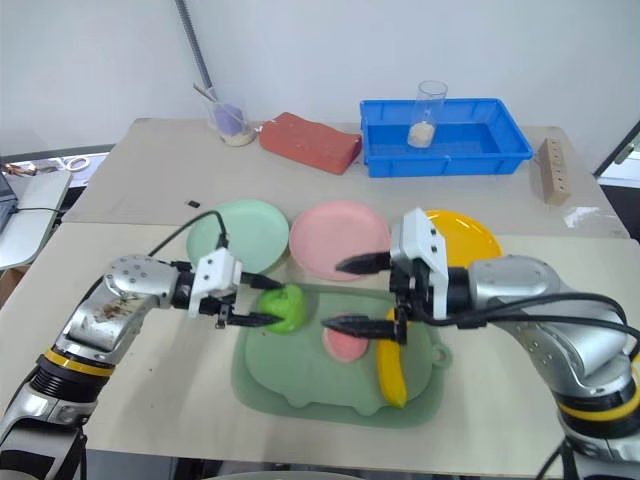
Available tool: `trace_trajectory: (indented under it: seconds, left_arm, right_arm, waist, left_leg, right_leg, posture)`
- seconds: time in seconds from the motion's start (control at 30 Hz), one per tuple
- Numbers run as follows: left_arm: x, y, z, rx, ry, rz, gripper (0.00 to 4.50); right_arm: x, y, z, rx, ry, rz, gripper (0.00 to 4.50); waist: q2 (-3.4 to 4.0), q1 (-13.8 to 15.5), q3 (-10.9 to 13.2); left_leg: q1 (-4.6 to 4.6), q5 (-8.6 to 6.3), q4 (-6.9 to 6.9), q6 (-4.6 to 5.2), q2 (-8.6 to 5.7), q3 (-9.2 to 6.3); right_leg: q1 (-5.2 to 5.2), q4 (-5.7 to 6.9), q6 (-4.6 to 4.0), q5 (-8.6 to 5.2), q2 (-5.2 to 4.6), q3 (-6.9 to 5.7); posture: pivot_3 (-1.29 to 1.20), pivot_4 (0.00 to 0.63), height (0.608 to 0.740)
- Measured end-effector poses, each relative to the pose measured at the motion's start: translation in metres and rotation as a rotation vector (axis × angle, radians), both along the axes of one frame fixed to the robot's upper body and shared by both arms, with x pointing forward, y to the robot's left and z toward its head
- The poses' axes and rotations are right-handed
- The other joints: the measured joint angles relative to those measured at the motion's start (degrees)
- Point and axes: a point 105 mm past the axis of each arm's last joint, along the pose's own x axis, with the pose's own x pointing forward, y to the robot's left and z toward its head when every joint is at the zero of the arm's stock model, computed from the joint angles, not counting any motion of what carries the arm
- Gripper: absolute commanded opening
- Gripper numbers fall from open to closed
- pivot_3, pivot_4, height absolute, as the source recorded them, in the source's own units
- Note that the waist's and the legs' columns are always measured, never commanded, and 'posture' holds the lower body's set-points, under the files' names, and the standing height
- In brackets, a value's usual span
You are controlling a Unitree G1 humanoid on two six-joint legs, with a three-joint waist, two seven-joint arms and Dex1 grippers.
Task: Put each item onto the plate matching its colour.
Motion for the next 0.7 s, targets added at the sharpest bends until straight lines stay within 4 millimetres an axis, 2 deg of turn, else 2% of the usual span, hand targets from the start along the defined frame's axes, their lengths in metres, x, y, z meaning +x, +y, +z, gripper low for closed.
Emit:
trace_trajectory:
  seconds: [0.1, 0.2, 0.27, 0.37, 0.43, 0.47, 0.5, 0.53, 0.7]
  left_arm:
    - [0.032, 0.020, 0.026, -0.090, -0.046, 0.211, 2.29]
    - [0.067, 0.052, 0.044, -0.174, -0.109, 0.464, 2.29]
    - [0.085, 0.074, 0.038, -0.190, -0.104, 0.619, 2.29]
    - [0.101, 0.096, 0.012, -0.189, -0.053, 0.791, 2.29]
    - [0.107, 0.103, -0.002, -0.186, -0.026, 0.846, 3.29]
    - [0.108, 0.104, -0.006, -0.184, -0.021, 0.854, 3.64]
    - [0.110, 0.104, -0.005, -0.189, -0.030, 0.852, 4.14]
    - [0.112, 0.103, -0.004, -0.196, -0.033, 0.851, 4.44]
    - [0.114, 0.099, 0.005, -0.239, -0.047, 0.812, 4.44]
  right_arm:
    - [0.016, 0.016, 0.014, 0.065, -0.043, -0.052, 4.50]
    - [0.027, 0.028, 0.019, 0.091, -0.059, -0.098, 4.50]
    - [0.031, 0.032, 0.020, 0.104, -0.060, -0.119, 4.50]
    - [0.033, 0.036, 0.016, 0.093, -0.050, -0.124, 4.50]
    - [0.035, 0.036, 0.014, 0.087, -0.049, -0.130, 4.50]
    - [0.036, 0.035, 0.014, 0.084, -0.051, -0.136, 4.50]
    - [0.037, 0.035, 0.014, 0.080, -0.054, -0.141, 4.50]
    - [0.037, 0.034, 0.013, 0.078, -0.055, -0.141, 4.50]
    - [0.038, 0.025, 0.003, 0.029, -0.043, -0.163, 4.50]
  waist:
    - [0.06, -0.11, -0.03]
    - [0.09, -0.06, -0.06]
    - [0.09, 0.19, -0.06]
    - [0.06, 0.48, -0.04]
    - [0.02, 0.59, -0.03]
    - [-0.01, 0.55, -0.03]
    - [-0.02, 0.55, -0.03]
    - [-0.02, 0.57, -0.03]
    - [-0.02, 0.34, -0.04]
  left_leg:
    - [0.04, 0.00, 0.00, 0.01, 0.02, -0.08]
    - [0.06, -0.02, 0.01, 0.03, 0.00, -0.11]
    - [-0.02, -0.03, 0.01, 0.05, 0.00, -0.11]
    - [-0.07, -0.02, 0.03, 0.05, 0.00, -0.12]
    - [-0.11, -0.02, 0.06, 0.05, 0.00, -0.12]
    - [-0.11, -0.02, 0.06, 0.04, 0.00, -0.12]
    - [-0.11, -0.02, 0.06, 0.04, 0.00, -0.12]
    - [-0.11, -0.02, 0.05, 0.04, 0.00, -0.12]
    - [-0.20, -0.02, 0.02, 0.04, 0.00, -0.11]
  right_leg:
    - [-0.07, 0.08, 0.18, -0.10, 0.08, 0.00]
    - [-0.04, 0.05, 0.18, -0.10, 0.08, -0.01]
    - [-0.04, 0.05, 0.10, -0.05, 0.08, -0.01]
    - [-0.06, 0.09, 0.00, 0.01, 0.08, -0.08]
    - [-0.10, 0.11, 0.00, 0.02, 0.08, -0.08]
    - [-0.10, 0.11, 0.00, 0.02, 0.08, -0.09]
    - [-0.09, 0.11, 0.00, 0.02, 0.08, -0.09]
    - [-0.09, 0.12, 0.00, 0.02, 0.08, -0.10]
    - [-0.03, 0.14, 0.00, 0.02, 0.09, -0.08]
  posture:
    - [0.00, 0.150, 0.740]
    - [0.00, 0.150, 0.740]
    - [0.00, 0.150, 0.740]
    - [0.00, 0.150, 0.740]
    - [0.00, 0.150, 0.740]
    - [0.00, 0.150, 0.740]
    - [0.00, 0.150, 0.740]
    - [0.00, 0.150, 0.740]
    - [0.00, 0.150, 0.740]
